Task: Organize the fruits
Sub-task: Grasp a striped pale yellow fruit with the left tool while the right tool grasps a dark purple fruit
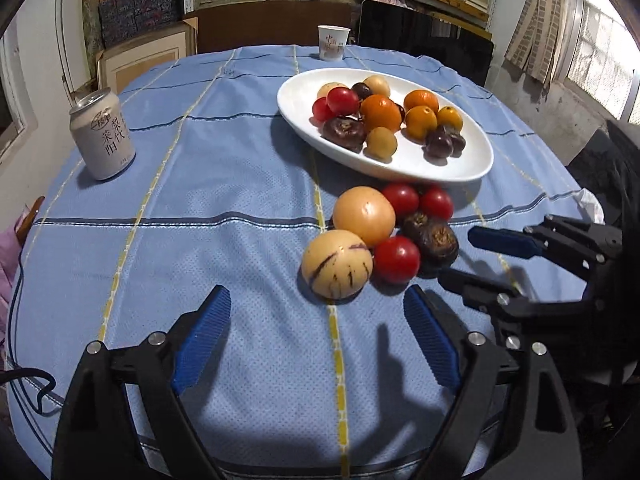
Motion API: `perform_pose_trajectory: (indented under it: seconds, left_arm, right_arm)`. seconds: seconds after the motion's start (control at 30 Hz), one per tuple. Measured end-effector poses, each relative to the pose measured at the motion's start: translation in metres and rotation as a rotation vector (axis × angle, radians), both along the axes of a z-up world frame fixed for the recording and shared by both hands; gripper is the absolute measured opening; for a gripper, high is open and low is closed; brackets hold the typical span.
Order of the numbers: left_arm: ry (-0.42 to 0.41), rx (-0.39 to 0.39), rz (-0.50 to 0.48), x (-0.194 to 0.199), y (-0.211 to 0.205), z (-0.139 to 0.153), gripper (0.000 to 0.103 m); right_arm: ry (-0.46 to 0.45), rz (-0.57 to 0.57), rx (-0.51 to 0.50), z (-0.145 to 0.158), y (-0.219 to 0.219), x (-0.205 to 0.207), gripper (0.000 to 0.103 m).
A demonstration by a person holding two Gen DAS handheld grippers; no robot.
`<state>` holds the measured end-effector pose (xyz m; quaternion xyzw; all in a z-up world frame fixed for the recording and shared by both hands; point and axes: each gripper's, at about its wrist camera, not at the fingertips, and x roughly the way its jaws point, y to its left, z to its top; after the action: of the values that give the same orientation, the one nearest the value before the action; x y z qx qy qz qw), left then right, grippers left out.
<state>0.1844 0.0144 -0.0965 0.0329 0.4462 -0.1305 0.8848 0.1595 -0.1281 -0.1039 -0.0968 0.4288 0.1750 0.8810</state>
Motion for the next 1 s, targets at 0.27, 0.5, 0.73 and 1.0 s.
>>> perform_pose_trajectory:
  seconds: [0.27,0.5,0.73,1.0]
  left_arm:
    - [0.02,-0.025,0.032,0.006,0.008,-0.006,0.086]
    - [0.014,0.001,0.016,0.01,0.001,-0.006,0.086]
    - [-0.006,0.077,0.044,0.02,-0.003,-0.007,0.087]
    - [0.033,0.106,0.035,0.032,-0.011,-0.015,0.087]
  right_arm:
    - [0.031,-0.058,0.02,-0.006,0.009,0.018,0.045]
    - [0.049,-0.088,0.018,-0.008,0.004,0.019,0.043]
    - [0.048,-0.14,0.037,-0.006,-0.032,-0.01,0.043]
    - [0.045,-0.159,0.08,-0.011,-0.047,-0.017,0.043]
